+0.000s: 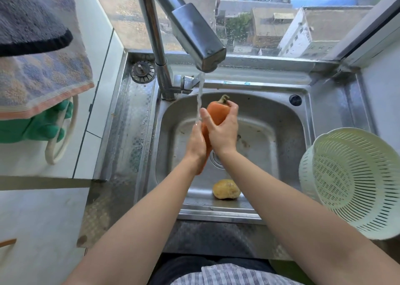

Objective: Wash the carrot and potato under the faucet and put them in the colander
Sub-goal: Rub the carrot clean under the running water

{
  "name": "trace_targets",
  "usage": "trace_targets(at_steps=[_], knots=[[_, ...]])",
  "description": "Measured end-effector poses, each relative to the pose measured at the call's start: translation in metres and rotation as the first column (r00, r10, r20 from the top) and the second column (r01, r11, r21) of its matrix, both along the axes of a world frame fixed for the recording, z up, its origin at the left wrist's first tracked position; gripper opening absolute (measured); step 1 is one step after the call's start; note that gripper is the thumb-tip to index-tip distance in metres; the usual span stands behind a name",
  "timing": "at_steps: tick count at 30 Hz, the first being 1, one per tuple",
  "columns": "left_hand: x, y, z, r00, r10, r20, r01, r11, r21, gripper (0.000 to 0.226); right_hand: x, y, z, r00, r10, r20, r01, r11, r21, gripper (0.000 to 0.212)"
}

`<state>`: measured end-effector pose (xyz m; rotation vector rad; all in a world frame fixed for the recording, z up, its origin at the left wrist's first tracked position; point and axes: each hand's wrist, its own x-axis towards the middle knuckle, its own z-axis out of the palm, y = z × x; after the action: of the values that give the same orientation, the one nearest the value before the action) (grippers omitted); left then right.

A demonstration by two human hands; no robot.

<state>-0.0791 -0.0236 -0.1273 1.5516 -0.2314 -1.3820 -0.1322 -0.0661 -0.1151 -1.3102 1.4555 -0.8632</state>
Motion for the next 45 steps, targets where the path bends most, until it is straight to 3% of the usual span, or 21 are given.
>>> trace_targets(at_steps=[2,4,7,9,11,13,15,17,19,21,23,26,28,31,33,35,38,40,42,45], knots=[[0.000,0.005,0.000,0.996,0.091,0.003,-0.091,0.995,0.047,0.059,0.008,0.005,0.003,0.992,0.124,0.001,-0.124,0.992,-0.003,0.047],[0.009,0.015,0.006,0.996,0.069,0.050,-0.074,0.991,0.108,0.061,0.010,0.001,0.004,0.962,0.229,0.149,-0.248,0.961,0.122,0.040],[0.027,0.025,0.015,0.967,-0.144,-0.210,0.185,0.964,0.191,0.066,0.007,-0.012,0.004,0.838,0.221,0.500,-0.420,0.846,0.330,0.029],[0.032,0.030,0.017,0.915,-0.224,-0.335,0.293,0.941,0.170,0.065,0.009,-0.017,0.005,0.797,0.202,0.570,-0.475,0.791,0.384,0.015],[0.031,0.031,0.010,0.948,-0.166,-0.271,0.221,0.957,0.188,0.064,0.017,-0.017,0.007,0.829,0.139,0.542,-0.410,0.811,0.418,0.013],[0.025,0.028,-0.002,0.997,-0.075,-0.008,0.075,0.976,0.206,0.060,0.028,-0.017,0.004,0.925,0.123,0.360,-0.267,0.883,0.385,0.029],[0.019,0.023,-0.004,0.985,0.000,0.172,-0.033,0.981,0.189,0.066,0.034,-0.015,0.000,0.969,0.170,0.178,-0.216,0.934,0.284,0.034],[0.020,0.020,-0.006,0.985,0.090,0.146,-0.118,0.974,0.194,0.079,0.031,-0.016,-0.004,0.933,0.286,0.221,-0.343,0.892,0.294,0.028],[0.029,0.022,-0.008,0.980,0.142,0.141,-0.171,0.961,0.219,0.074,0.017,-0.018,-0.004,0.812,0.366,0.454,-0.544,0.757,0.362,0.025],[0.034,0.028,-0.007,0.990,0.082,0.111,-0.106,0.966,0.236,0.071,0.005,-0.023,-0.003,0.725,0.348,0.594,-0.634,0.676,0.377,0.021],[0.033,0.031,-0.007,0.996,0.049,0.068,-0.064,0.970,0.233,0.070,0.005,-0.022,-0.001,0.744,0.324,0.584,-0.612,0.682,0.401,0.015],[0.026,0.026,-0.006,0.994,0.069,0.079,-0.086,0.968,0.237,0.074,0.019,-0.022,-0.001,0.864,0.265,0.428,-0.459,0.765,0.452,0.021],[0.025,0.025,-0.004,0.994,0.088,0.070,-0.103,0.965,0.243,0.073,0.018,-0.024,-0.002,0.853,0.296,0.429,-0.484,0.755,0.442,0.018],[0.031,0.027,-0.003,0.997,0.075,0.024,-0.078,0.968,0.237,0.068,0.004,-0.029,-0.003,0.654,0.268,0.707,-0.685,0.606,0.404,0.018],[0.032,0.027,-0.003,0.996,0.070,0.051,-0.080,0.971,0.224,0.069,0.000,-0.030,-0.003,0.586,0.170,0.793,-0.719,0.560,0.411,0.025],[0.028,0.027,-0.003,0.988,0.098,0.116,-0.122,0.967,0.224,0.067,0.004,-0.029,-0.002,0.645,0.173,0.744,-0.665,0.607,0.435,0.019],[0.023,0.025,-0.002,0.969,0.104,0.223,-0.151,0.967,0.206,0.062,0.018,-0.027,0.004,0.834,0.175,0.524,-0.459,0.746,0.482,0.011],[0.019,0.023,0.001,0.962,0.085,0.259,-0.141,0.969,0.205,0.059,0.024,-0.027,0.002,0.909,0.148,0.389,-0.339,0.806,0.485,0.007],[0.019,0.023,-0.001,0.959,0.089,0.269,-0.148,0.967,0.207,0.060,0.021,-0.027,0.000,0.914,0.197,0.356,-0.358,0.805,0.472,0.003],[0.027,0.025,-0.016,0.950,0.091,0.299,-0.148,0.973,0.174,0.068,0.004,-0.027,-0.004,0.774,0.309,0.552,-0.585,0.684,0.437,0.017]])
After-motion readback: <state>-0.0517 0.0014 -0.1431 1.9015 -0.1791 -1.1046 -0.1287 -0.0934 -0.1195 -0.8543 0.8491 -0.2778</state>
